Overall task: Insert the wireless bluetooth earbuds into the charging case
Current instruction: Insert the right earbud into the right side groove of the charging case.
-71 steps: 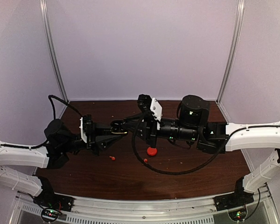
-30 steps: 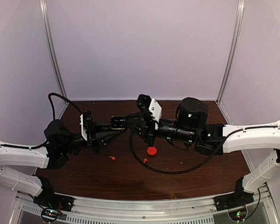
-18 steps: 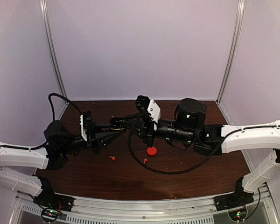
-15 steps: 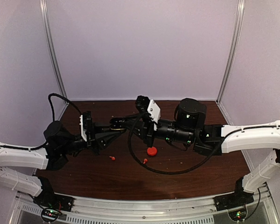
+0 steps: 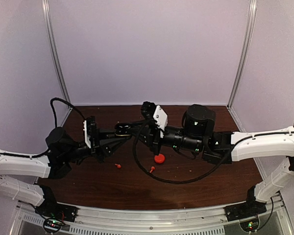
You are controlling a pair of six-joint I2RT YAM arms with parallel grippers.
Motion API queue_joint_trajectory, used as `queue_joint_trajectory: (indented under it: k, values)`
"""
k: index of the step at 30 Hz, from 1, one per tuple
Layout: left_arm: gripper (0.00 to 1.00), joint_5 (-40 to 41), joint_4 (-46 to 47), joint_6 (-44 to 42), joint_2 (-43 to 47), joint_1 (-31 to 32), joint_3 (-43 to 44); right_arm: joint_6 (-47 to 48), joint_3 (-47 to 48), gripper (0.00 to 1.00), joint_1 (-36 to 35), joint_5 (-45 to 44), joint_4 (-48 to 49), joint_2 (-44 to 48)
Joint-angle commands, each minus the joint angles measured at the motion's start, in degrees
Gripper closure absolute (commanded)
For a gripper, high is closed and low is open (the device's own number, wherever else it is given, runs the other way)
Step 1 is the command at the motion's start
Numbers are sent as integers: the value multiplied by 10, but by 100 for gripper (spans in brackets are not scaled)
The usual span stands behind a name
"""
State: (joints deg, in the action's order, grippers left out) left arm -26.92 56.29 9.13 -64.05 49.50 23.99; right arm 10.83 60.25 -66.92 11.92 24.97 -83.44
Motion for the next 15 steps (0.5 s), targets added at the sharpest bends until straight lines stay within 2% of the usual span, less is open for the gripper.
queue_joint_trajectory:
  k: [1, 6, 15]
  values:
    - [100, 13, 73, 3, 15, 0, 10, 0, 6, 86, -4, -46, -61, -25]
    - [100, 60, 54, -6, 18, -1, 13, -2, -1, 80, -3, -40, -62, -24]
    - [100, 68, 63, -3, 18, 0, 9, -16, 9, 75, -3, -25, -70, -39]
